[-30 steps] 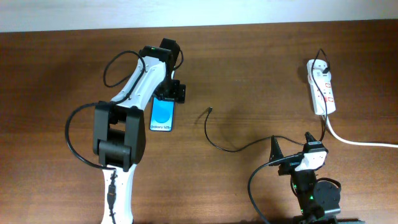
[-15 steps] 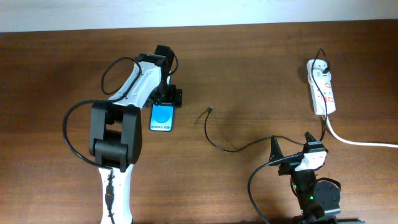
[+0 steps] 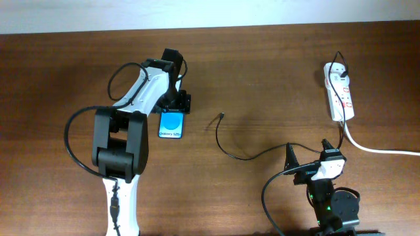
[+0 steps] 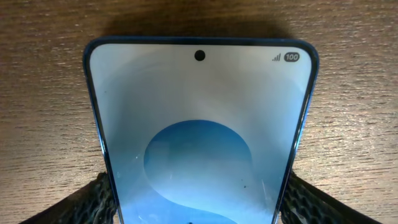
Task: Plug charger to phone and switch on socket
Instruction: 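Close the left gripper on the phone's top edge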
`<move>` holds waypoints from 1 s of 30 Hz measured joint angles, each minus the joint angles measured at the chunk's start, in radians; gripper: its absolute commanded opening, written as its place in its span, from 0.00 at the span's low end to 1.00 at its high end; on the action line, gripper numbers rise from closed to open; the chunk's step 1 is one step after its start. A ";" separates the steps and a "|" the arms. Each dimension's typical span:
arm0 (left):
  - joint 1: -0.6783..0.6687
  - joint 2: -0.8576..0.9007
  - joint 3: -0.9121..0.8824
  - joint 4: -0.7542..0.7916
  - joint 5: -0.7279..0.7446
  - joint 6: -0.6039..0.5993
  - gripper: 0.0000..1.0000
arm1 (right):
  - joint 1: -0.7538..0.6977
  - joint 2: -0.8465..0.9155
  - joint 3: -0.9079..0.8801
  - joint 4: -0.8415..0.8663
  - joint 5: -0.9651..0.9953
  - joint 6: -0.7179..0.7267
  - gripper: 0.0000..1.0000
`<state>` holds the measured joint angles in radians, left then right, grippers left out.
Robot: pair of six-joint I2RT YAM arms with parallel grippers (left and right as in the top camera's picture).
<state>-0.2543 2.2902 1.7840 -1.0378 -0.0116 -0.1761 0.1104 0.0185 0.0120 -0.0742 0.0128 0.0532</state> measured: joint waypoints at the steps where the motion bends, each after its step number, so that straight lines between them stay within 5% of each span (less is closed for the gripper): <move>1: 0.000 0.000 0.000 -0.001 0.000 0.002 0.79 | 0.000 0.000 0.000 0.000 0.000 -0.001 0.98; 18: 0.000 -0.002 0.000 -0.023 0.001 0.003 0.77 | 0.000 0.000 0.000 0.000 0.000 -0.001 0.99; 30: 0.000 -0.002 0.000 -0.024 0.001 0.003 0.65 | 0.000 0.000 0.000 0.000 0.000 0.000 0.98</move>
<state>-0.2546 2.2887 1.7836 -1.0622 -0.0109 -0.1730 0.1104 0.0185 0.0120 -0.0746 0.0128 0.0528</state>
